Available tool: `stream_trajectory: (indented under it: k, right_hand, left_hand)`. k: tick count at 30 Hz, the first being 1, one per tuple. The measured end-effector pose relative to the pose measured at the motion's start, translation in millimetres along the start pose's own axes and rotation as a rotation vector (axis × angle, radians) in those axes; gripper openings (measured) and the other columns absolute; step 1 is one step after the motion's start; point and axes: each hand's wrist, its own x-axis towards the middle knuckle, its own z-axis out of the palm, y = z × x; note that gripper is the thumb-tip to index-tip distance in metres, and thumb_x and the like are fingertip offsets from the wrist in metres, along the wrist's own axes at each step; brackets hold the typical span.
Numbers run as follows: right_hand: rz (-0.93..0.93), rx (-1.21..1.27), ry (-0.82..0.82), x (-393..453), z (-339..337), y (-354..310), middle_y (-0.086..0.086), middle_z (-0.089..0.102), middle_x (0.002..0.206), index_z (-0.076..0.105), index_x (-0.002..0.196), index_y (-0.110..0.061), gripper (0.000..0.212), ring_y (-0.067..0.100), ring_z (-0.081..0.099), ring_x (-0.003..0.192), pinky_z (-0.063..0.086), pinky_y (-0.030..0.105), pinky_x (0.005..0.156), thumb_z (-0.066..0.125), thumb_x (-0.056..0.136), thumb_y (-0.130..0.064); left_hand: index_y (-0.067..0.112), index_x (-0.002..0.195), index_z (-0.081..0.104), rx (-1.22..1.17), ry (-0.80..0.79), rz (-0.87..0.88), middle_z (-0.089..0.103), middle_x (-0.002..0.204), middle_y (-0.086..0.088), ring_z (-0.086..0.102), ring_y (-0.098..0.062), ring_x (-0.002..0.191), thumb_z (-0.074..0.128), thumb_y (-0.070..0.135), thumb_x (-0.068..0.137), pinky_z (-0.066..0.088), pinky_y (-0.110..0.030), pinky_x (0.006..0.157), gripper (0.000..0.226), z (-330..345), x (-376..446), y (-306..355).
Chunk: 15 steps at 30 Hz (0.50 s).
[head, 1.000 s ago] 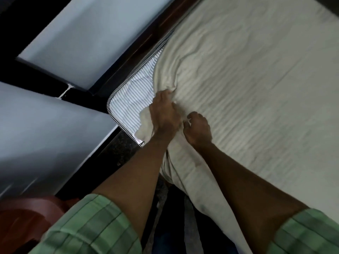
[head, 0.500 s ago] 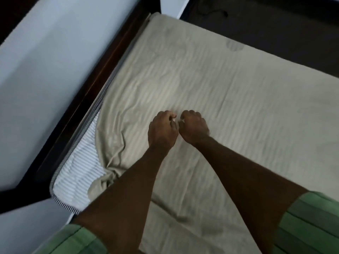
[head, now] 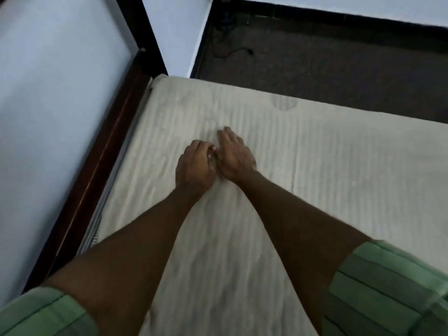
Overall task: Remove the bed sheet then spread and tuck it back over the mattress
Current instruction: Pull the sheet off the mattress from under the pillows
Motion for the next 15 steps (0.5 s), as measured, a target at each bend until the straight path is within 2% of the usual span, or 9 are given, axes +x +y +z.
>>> stream_trajectory:
  k: [2, 4, 6, 8, 10, 12, 15]
  right_hand:
    - [0.029, -0.003, -0.049, 32.4, -0.8, 0.4, 0.007, 0.028, 0.165, 0.015, 0.163, -0.021, 0.067, 0.032, 0.035, 0.146, 0.037, 0.051, 0.112, 0.039, 0.106, -0.048]
    - [0.107, 0.086, -0.075, 66.4, -6.8, -1.2, 0.008, 0.029, 0.165, 0.001, 0.164, -0.025, 0.082, 0.035, 0.038, 0.144, 0.037, 0.053, 0.113, 0.049, 0.102, -0.05]
    - [0.187, 0.123, -0.115, 95.8, -14.5, -2.6, 0.009, 0.028, 0.166, -0.003, 0.163, -0.026, 0.092, 0.036, 0.04, 0.144, 0.037, 0.054, 0.115, 0.058, 0.099, -0.051]
    - [0.233, 0.07, -0.097, 115.9, -14.3, -5.9, 0.01, 0.043, 0.156, 0.01, 0.161, -0.024, 0.087, 0.035, 0.049, 0.137, 0.042, 0.051, 0.107, 0.063, 0.097, -0.049]
    - [0.235, -0.025, -0.01, 124.2, -7.5, -10.8, 0.011, 0.06, 0.138, 0.026, 0.152, -0.024, 0.071, 0.034, 0.06, 0.124, 0.046, 0.047, 0.094, 0.065, 0.097, -0.046]
    - [0.186, -0.146, 0.105, 127.0, 0.5, -13.0, 0.008, 0.066, 0.125, 0.039, 0.141, -0.024, 0.049, 0.03, 0.064, 0.113, 0.047, 0.044, 0.089, 0.06, 0.1, -0.041]
    - [0.064, -0.338, 0.207, 131.1, -1.3, -11.5, 0.004, 0.064, 0.12, 0.055, 0.127, -0.023, 0.026, 0.027, 0.059, 0.11, 0.044, 0.041, 0.091, 0.052, 0.103, -0.032]
  left_hand:
    - [0.02, 0.118, 0.063, 0.074, -0.031, 0.018, 0.059, 0.125, -0.002, 0.057, -0.025, 0.112, 0.047, 0.027, 0.1, 0.049, -0.044, 0.095, 0.025, -2.7, 32.7, -7.7]
    - [0.021, 0.123, 0.059, 0.187, -0.099, 0.006, 0.052, 0.136, -0.003, 0.052, -0.027, 0.12, 0.049, 0.027, 0.099, 0.046, -0.044, 0.099, 0.027, -6.9, 65.2, -15.7]
    - [0.023, 0.137, 0.05, 0.263, -0.199, 0.003, 0.039, 0.15, -0.005, 0.046, -0.029, 0.13, 0.057, 0.022, 0.094, 0.044, -0.046, 0.102, 0.044, -12.2, 92.3, -22.6]
    - [0.026, 0.148, 0.038, 0.317, -0.287, 0.032, 0.031, 0.155, -0.005, 0.045, -0.031, 0.133, 0.065, 0.019, 0.089, 0.045, -0.048, 0.101, 0.066, -17.5, 117.1, -28.2]
    - [0.03, 0.154, 0.029, 0.369, -0.295, 0.079, 0.035, 0.149, -0.006, 0.055, -0.035, 0.124, 0.069, 0.02, 0.086, 0.049, -0.046, 0.092, 0.079, -19.3, 139.4, -34.1]
    - [0.032, 0.155, 0.028, 0.391, -0.24, 0.111, 0.041, 0.143, -0.006, 0.059, -0.036, 0.117, 0.069, 0.026, 0.089, 0.05, -0.046, 0.088, 0.078, -17.5, 156.7, -38.0]
    - [0.034, 0.145, 0.043, 0.39, -0.148, 0.104, 0.05, 0.137, -0.003, 0.056, -0.032, 0.122, 0.07, 0.034, 0.092, 0.049, -0.044, 0.091, 0.06, -11.5, 174.5, -37.6]
